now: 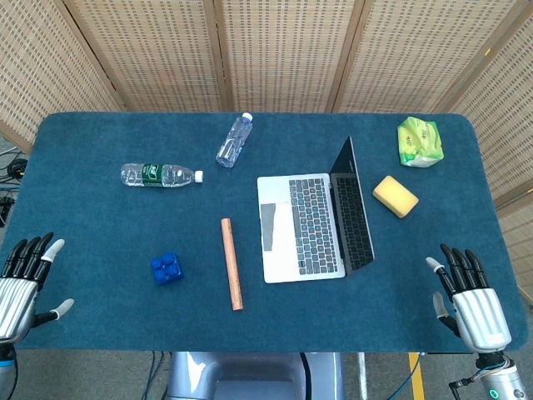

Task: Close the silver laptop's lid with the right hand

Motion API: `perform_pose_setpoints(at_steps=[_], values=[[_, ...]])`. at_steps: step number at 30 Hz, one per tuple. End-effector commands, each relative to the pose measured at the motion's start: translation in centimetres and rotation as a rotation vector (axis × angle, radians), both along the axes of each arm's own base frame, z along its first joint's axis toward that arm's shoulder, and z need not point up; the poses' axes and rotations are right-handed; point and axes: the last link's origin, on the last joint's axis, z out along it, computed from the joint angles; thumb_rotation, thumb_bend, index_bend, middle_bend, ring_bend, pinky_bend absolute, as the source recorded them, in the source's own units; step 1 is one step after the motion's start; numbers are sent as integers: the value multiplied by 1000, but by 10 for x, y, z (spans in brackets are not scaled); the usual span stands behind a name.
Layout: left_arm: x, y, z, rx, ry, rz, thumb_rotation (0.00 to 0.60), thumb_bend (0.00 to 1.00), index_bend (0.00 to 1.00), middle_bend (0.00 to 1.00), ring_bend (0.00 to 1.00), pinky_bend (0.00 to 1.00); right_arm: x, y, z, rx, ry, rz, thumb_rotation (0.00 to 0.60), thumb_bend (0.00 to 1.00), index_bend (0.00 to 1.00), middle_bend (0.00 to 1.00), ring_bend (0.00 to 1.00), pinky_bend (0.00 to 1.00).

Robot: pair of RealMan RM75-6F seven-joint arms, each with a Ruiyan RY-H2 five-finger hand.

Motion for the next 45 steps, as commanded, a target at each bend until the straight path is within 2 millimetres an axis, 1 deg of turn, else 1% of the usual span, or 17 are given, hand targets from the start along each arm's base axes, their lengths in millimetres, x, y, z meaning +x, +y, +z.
perform_pose_setpoints(at_steps=[1, 33, 41, 45], values=[[0, 0, -1, -2, 3, 0, 600, 63, 0, 0, 0, 0, 0, 0, 0, 1, 1, -2, 600, 607, 144, 0, 0, 0], [2, -2, 0, 1, 3, -8, 600, 63, 0, 0, 0, 0, -1, -2, 0, -1, -12, 2, 600, 607, 144, 0, 0, 0], [1, -1, -4, -11, 10, -4, 600, 63, 0, 0, 0, 0, -2, -8, 4, -25, -119, 9, 600, 620, 142, 0, 0, 0], [2, -1, -4, -12, 11, -6, 600, 63, 0, 0, 0, 0, -1, -8, 5, -29, -217, 16, 600, 626, 113, 0, 0, 0]])
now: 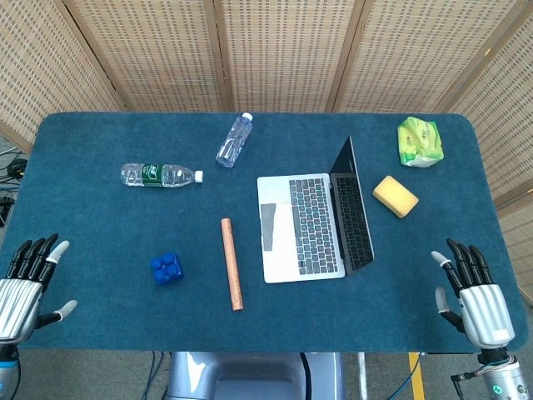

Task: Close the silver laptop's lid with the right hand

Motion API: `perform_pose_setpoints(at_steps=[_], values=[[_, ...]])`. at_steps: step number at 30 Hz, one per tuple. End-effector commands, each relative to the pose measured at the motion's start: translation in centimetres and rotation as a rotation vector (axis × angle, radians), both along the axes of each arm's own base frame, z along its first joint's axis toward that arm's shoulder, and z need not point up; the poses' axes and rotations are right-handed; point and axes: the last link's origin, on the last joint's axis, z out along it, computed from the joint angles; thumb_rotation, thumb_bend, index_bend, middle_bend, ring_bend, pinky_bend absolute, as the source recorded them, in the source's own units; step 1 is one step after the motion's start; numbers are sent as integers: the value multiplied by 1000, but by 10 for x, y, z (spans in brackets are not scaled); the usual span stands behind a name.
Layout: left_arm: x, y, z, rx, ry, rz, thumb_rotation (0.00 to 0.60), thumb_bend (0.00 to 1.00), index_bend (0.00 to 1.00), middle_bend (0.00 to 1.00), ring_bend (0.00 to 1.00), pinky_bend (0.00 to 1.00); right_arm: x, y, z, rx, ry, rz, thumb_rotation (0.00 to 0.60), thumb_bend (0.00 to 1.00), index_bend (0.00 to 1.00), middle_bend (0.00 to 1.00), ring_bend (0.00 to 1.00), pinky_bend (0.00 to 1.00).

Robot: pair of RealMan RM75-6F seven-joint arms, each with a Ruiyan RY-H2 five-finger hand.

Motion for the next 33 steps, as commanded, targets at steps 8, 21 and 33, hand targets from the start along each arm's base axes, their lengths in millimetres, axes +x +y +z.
perform_pose_setpoints(at_steps=[8, 21, 33], values=[[1, 0, -1, -1, -2, -7, 600, 63, 0, 0, 0, 0, 6, -2, -3, 133, -470, 21, 600, 858, 96, 0, 0, 0], [2, -1, 4, 16, -18, -18, 600, 63, 0, 0, 0, 0, 0, -12, -10, 355, -857, -66, 600, 1000, 96, 0, 0, 0], [3, -1, 3, 9, -17, -21, 600, 63, 0, 0, 0, 0, -10, -29, -21, 315, -941, -121, 600, 1000, 143, 85, 0, 83]])
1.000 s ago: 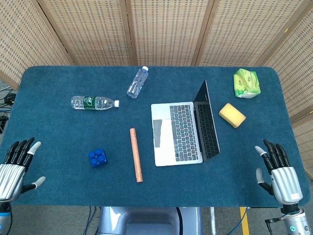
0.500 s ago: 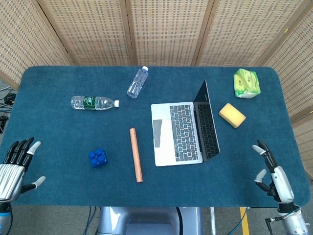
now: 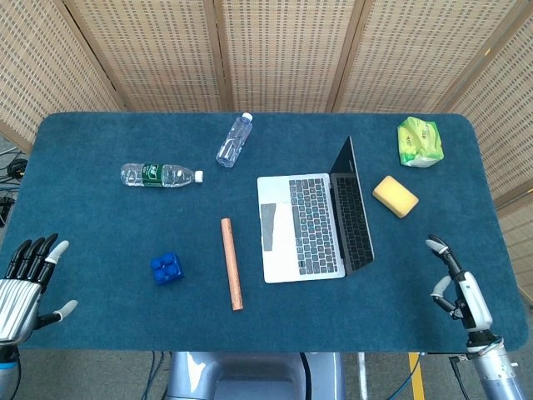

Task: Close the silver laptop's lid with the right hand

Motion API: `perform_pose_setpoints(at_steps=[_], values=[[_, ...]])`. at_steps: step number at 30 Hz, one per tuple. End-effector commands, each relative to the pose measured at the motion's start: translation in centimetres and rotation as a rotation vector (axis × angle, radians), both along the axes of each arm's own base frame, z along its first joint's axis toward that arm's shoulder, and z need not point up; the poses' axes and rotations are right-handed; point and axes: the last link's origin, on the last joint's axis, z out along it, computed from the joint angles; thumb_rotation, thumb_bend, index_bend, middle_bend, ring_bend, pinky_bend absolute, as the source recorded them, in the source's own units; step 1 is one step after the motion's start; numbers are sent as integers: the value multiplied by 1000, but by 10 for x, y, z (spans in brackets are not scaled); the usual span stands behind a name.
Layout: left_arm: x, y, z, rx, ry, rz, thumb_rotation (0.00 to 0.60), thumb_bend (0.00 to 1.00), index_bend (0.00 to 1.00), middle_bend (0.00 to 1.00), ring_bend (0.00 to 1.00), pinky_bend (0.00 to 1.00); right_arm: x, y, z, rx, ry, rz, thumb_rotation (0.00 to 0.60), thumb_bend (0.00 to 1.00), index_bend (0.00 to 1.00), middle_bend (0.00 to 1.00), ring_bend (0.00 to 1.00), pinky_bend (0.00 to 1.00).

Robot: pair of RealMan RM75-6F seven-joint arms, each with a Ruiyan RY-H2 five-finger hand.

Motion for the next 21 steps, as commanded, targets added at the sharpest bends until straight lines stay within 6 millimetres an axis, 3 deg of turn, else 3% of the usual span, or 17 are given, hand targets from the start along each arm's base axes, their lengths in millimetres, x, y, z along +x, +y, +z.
perform_pose_setpoints(at_steps=[1, 11, 21], values=[[0, 0, 0, -1, -1, -2, 600, 62, 0, 0, 0, 0, -3, -3, -4, 15, -15, -16, 600, 1000, 143, 85, 0, 83], [0, 1, -1, -5, 3, 1, 600, 63, 0, 0, 0, 0, -10, -17, -14, 63, -38, -43, 600, 1000, 158, 102, 0, 83], [-1, 2, -2, -10, 5, 5, 600, 63, 0, 0, 0, 0, 0, -29, -22, 60, -68, -31, 600, 1000, 181, 162, 53, 117]])
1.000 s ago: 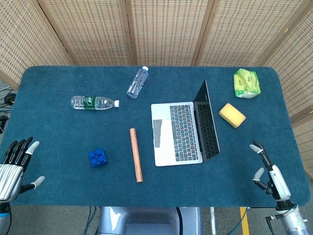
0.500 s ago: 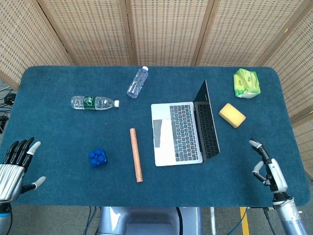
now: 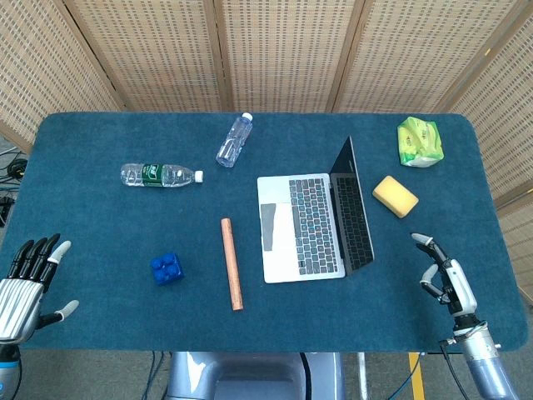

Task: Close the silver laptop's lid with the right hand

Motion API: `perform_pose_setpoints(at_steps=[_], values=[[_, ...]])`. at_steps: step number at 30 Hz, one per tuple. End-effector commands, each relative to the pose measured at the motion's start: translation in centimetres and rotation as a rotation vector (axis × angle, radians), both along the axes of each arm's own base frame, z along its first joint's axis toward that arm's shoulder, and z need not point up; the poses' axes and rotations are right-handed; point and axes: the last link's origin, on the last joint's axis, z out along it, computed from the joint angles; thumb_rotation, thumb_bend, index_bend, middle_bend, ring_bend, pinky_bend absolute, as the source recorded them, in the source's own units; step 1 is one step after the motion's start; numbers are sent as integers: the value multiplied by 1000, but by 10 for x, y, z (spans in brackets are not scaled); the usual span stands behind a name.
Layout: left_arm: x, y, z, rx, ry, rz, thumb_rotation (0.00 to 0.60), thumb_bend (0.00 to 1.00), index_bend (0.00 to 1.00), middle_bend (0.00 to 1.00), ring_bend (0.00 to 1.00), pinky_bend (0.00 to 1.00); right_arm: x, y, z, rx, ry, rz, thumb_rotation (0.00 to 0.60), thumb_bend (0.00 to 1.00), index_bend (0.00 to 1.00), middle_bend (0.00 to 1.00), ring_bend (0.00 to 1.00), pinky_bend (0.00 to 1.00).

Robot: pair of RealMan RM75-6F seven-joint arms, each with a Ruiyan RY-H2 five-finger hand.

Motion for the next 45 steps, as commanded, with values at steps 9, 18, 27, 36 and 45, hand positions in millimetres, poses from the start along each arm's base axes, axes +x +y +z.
perform_pose_setpoints(at_steps=[9, 18, 27, 36, 45], values=[[1, 0, -2, -7, 2, -2, 600, 64, 0, 0, 0, 0, 5, -7, -8, 55, -48, 4, 600, 1000, 181, 146, 61, 117], [1, 0, -4, -15, 8, -5, 600, 65, 0, 0, 0, 0, 14, -16, -16, 87, -75, 29, 600, 1000, 183, 169, 84, 122], [0, 1, -6, -23, 11, -4, 600, 65, 0, 0, 0, 0, 30, -34, -24, 102, -94, 47, 600, 1000, 207, 212, 114, 128], [1, 3, -6, -22, 11, -5, 600, 65, 0, 0, 0, 0, 54, -39, -27, 111, -104, 98, 600, 1000, 207, 213, 114, 128], [1, 2, -6, -24, 10, -9, 600, 65, 0, 0, 0, 0, 74, -33, -33, 140, -114, 145, 600, 1000, 207, 213, 114, 128]])
